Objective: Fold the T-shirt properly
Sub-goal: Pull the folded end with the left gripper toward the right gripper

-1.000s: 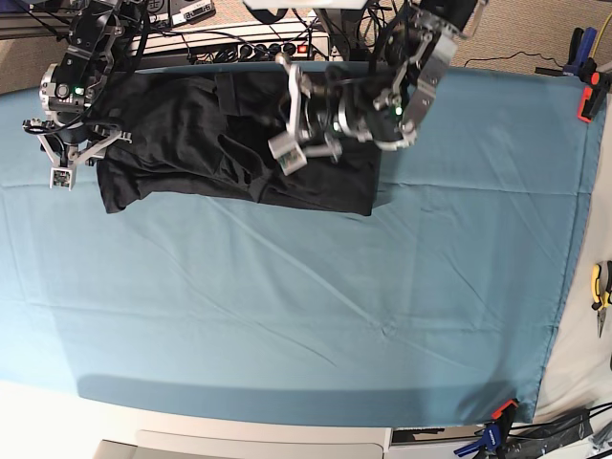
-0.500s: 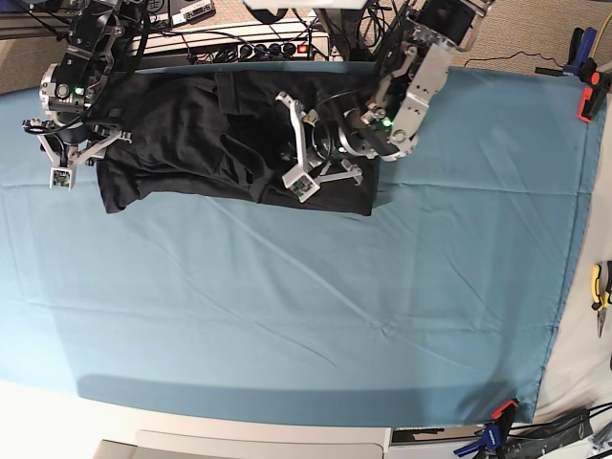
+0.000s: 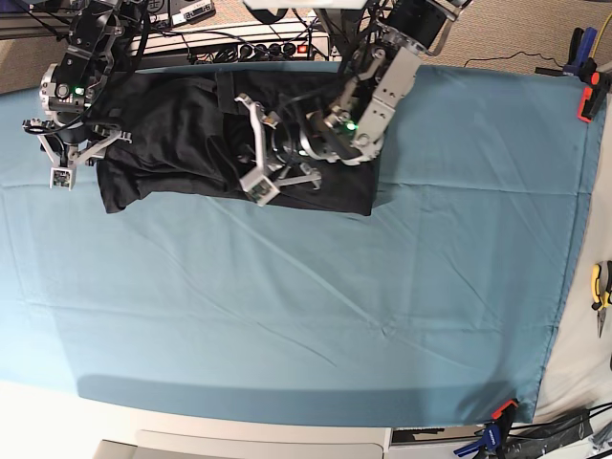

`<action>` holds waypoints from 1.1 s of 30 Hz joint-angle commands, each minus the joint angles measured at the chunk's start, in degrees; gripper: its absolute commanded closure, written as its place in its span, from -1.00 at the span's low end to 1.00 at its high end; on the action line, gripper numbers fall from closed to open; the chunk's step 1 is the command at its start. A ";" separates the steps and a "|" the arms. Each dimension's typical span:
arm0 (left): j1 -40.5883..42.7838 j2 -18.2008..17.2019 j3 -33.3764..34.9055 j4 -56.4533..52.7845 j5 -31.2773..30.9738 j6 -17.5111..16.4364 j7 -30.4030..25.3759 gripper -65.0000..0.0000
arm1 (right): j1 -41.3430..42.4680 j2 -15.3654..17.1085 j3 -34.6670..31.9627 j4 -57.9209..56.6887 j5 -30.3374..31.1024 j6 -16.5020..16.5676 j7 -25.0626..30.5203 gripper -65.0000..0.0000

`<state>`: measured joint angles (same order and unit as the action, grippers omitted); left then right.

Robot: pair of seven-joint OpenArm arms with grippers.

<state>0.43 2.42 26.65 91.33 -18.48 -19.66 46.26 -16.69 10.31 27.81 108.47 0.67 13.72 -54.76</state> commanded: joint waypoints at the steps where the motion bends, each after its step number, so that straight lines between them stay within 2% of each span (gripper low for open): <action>1: -0.98 1.51 0.74 0.35 -0.04 0.00 -1.73 1.00 | 0.35 0.81 0.37 0.90 -0.07 -0.20 1.46 0.21; 7: -4.26 6.23 3.08 -5.64 2.27 0.59 -3.76 1.00 | 0.33 0.79 0.37 0.90 -0.07 -0.20 1.42 0.21; 13: -9.75 6.58 3.58 -11.21 3.54 0.59 -4.68 1.00 | 0.33 0.81 0.37 0.90 -0.07 -0.17 1.40 0.21; 18: -11.76 6.58 3.58 -11.45 3.30 0.59 -2.10 1.00 | 0.35 0.81 0.37 0.90 -0.07 -0.17 1.68 0.21; 23: -15.10 6.58 3.54 -11.23 -2.14 0.55 2.69 1.00 | 0.35 0.81 0.37 0.90 -0.09 0.20 1.66 0.21; 26: -17.84 6.58 3.48 -10.69 -3.21 0.57 5.79 1.00 | 0.35 0.81 0.42 0.90 -0.33 0.20 0.28 0.21; 31: -20.76 6.58 1.05 -10.69 -3.32 0.24 7.54 1.00 | 0.35 0.83 0.44 -1.25 -1.99 0.15 1.29 -0.10; 33: -21.70 6.58 -0.37 -10.69 -4.22 -1.60 8.76 1.00 | 0.55 0.85 0.50 -3.10 -1.97 -0.33 2.60 -0.11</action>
<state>-19.73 7.57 26.28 79.53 -21.39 -21.10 56.18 -16.64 10.31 27.81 104.47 -0.95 13.76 -53.54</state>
